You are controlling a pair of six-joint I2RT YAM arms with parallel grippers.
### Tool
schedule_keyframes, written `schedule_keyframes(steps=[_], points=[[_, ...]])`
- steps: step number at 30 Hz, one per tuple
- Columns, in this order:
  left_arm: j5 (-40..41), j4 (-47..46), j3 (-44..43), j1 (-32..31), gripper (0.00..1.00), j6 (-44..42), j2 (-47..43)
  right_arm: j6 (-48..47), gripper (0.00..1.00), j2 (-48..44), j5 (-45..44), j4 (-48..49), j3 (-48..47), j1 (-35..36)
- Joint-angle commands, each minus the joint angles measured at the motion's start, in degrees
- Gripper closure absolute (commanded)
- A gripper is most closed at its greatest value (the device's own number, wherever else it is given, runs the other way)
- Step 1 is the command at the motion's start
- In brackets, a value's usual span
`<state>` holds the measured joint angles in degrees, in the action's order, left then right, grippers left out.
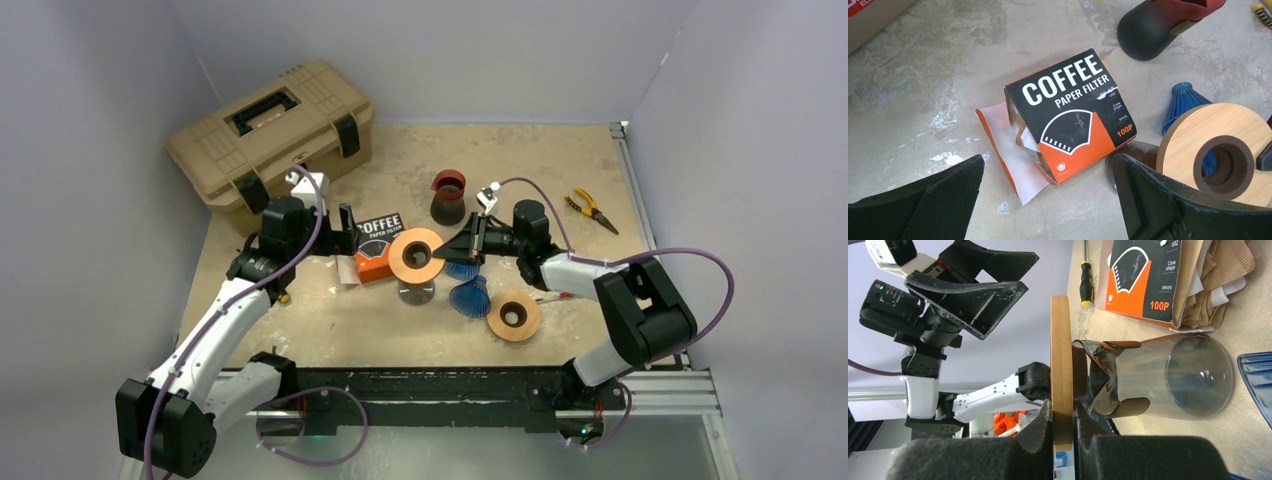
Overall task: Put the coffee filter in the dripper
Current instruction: Place the dripper holder onto the coffee server.
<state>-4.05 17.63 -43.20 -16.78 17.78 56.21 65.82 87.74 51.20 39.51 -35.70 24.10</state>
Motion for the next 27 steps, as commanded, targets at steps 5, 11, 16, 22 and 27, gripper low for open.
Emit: schedule_keyframes(steps=[5,11,16,22,27], points=[[-1.2,-2.1,-0.7,0.3,0.01,-1.1,0.1,-2.7,1.0,0.7,2.6,0.2,0.3,0.2],[-1.0,-2.1,-0.7,0.3,0.01,-1.1,-0.1,-3.6,1.0,0.9,2.4,-1.0,-0.1,0.2],[-1.0,-2.0,-0.7,0.3,0.01,-1.1,-0.2,-6.3,0.81,0.3,0.5,-5.6,-1.4,0.2],[-1.1,-2.1,-0.7,0.3,0.0,-1.0,-0.2,-9.4,0.68,-0.2,-0.5,-10.1,-3.2,0.2],[-1.2,-2.1,-0.7,0.3,0.01,-0.9,-0.4,-12.0,0.52,-1.6,-2.3,-13.8,-4.2,0.2]])
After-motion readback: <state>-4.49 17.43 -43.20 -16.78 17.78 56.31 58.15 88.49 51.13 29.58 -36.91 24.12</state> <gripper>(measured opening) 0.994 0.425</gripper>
